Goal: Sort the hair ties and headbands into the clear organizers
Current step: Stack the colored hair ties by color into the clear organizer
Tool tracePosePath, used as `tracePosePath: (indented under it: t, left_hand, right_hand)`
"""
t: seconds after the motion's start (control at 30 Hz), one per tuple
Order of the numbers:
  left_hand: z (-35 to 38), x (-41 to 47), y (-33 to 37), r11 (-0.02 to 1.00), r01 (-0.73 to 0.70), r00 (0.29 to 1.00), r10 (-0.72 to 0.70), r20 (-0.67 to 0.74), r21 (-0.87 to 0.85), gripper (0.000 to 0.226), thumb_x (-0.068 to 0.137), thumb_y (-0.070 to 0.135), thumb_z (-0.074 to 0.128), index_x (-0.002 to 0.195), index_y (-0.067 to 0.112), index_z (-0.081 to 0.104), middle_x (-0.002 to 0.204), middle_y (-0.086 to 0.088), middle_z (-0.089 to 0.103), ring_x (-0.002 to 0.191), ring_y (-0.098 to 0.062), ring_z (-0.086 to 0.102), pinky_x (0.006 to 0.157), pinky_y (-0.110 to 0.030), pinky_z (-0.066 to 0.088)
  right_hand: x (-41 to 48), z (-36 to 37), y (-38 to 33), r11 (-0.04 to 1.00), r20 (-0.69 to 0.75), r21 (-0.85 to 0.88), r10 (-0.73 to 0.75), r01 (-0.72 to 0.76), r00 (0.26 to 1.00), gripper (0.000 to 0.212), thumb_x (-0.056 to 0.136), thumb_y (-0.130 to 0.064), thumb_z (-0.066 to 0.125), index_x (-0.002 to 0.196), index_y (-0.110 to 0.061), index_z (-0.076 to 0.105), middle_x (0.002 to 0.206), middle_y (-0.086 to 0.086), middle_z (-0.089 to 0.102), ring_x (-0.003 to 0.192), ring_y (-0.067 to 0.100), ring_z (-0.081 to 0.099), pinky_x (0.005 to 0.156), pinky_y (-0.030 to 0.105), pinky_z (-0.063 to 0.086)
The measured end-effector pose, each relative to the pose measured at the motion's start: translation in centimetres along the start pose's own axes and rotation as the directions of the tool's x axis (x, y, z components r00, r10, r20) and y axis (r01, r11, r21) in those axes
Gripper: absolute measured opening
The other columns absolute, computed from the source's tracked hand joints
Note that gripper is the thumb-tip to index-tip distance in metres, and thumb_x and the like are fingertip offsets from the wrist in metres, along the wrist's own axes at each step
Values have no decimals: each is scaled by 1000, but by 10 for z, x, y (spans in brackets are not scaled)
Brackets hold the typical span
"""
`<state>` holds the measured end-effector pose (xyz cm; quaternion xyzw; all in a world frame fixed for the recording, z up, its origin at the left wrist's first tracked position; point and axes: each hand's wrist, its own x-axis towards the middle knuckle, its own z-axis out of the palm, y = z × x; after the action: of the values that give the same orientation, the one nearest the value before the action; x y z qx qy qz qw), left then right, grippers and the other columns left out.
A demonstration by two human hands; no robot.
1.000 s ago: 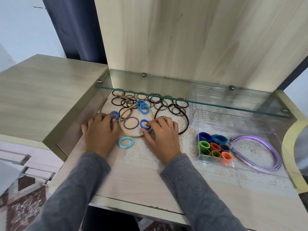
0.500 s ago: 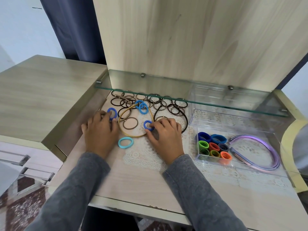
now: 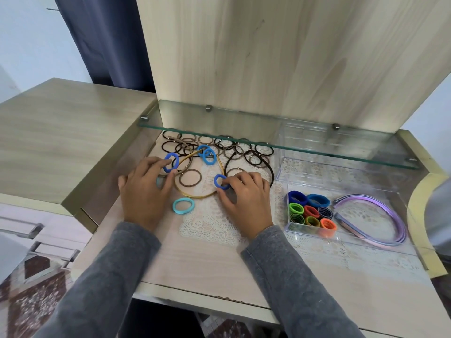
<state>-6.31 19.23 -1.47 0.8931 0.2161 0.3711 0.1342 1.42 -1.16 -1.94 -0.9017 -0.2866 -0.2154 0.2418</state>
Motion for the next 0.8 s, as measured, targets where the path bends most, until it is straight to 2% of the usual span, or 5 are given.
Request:
tracePosePath:
  t: [0.27,0.33,0.47,0.63,0.8]
  left_hand:
    - [-4,-4,2,974,-190,976,174,-128,-125,16,92,26,71,104,16,71,113,2,66,101,-15,61,79,-29,31]
    - [-6,-6,6,952,-237,968,214,-135,-192,13,93,23,68,100,13,71,112,0,66,99,-16,62,81,-31,37]
    - [-7,-15,9,870,-374,922,386,-27,-321,15,94,25,64,97,13,72,112,1,67,97,-20,67,79,-48,50]
    - [-15,-25,18,804,-449,860,508,57,-389,8,87,24,71,92,17,72,108,7,70,100,-16,67,79,-44,49]
    - [-16,-31,20,780,-504,797,585,147,-372,8,85,27,73,92,23,74,108,12,70,99,-12,67,81,-38,48]
  right_hand:
    - [-9,-10,7,1000,-5,11,-22,22,1000,30,90,-43,46,99,-25,68,96,-7,60,94,17,47,81,34,36]
    - [-11,-13,9,1000,-7,23,-20,20,1000,29,91,-42,45,100,-25,68,96,-7,60,93,17,47,80,35,37]
    - [-13,-15,14,998,11,63,8,-9,1000,29,92,-42,45,101,-26,68,99,-7,60,96,16,48,79,36,40]
    - [-12,-13,18,983,35,166,67,-72,997,15,93,-33,56,102,-27,66,102,-10,60,98,13,48,81,37,40]
    - [-12,-13,19,972,19,218,81,-83,997,13,92,-29,59,102,-25,67,103,-9,62,100,14,49,83,38,41]
